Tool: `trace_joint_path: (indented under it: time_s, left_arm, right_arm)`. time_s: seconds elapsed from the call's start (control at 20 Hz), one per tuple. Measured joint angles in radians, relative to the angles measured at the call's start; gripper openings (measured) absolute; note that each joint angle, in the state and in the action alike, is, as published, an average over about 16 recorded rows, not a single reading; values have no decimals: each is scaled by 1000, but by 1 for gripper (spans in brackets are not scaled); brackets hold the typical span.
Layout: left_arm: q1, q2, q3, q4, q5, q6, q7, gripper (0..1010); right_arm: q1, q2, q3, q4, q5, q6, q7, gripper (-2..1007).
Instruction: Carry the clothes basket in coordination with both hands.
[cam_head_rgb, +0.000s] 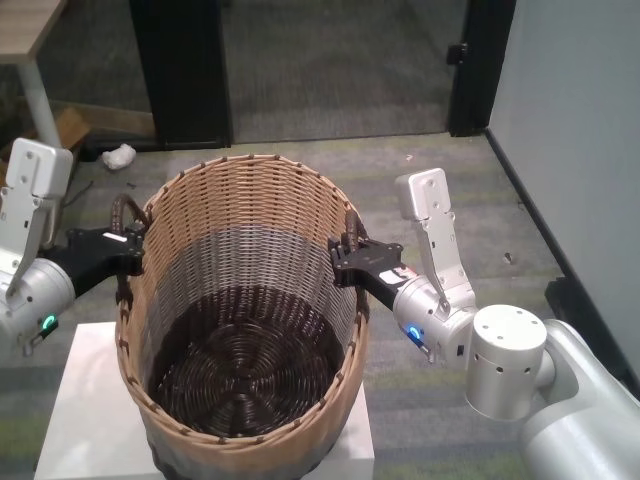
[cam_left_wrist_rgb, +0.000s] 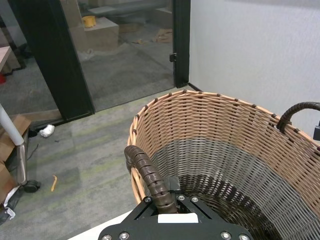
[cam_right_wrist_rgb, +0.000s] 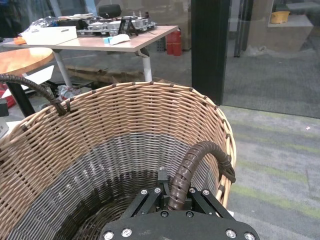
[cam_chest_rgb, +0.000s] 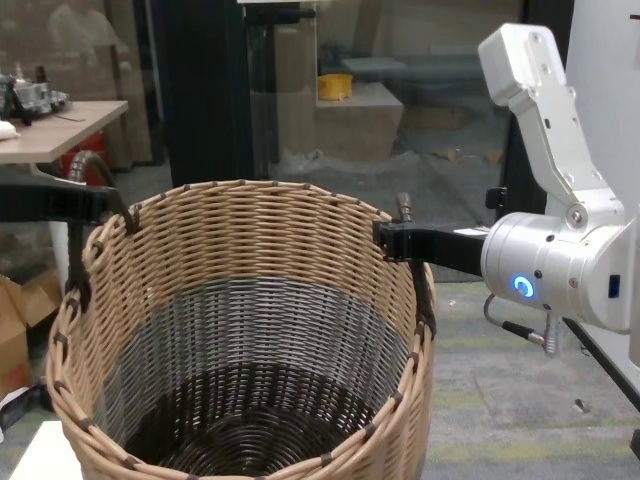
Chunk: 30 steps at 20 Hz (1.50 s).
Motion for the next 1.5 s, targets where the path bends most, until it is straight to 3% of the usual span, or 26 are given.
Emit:
trace_joint_path:
  time_s: [0.4, 0.7, 0.95, 1.5]
  left_arm:
    - [-2, 2, 3, 0, 2, 2, -1, 37]
    - [-3, 3, 4, 1, 3, 3, -1, 170]
    - [-4, 4, 5, 1, 3, 3, -1, 361]
    - [-3, 1, 3, -3, 8, 11, 12, 820]
  right_arm:
    - [0, 1, -1, -2, 1, 1, 1, 150]
    - [-1, 1, -2, -2, 2, 1, 1, 237]
    - [-1, 2, -2, -3, 2, 2, 1, 389]
    - [-1, 3, -2, -5, -2, 3, -1, 827]
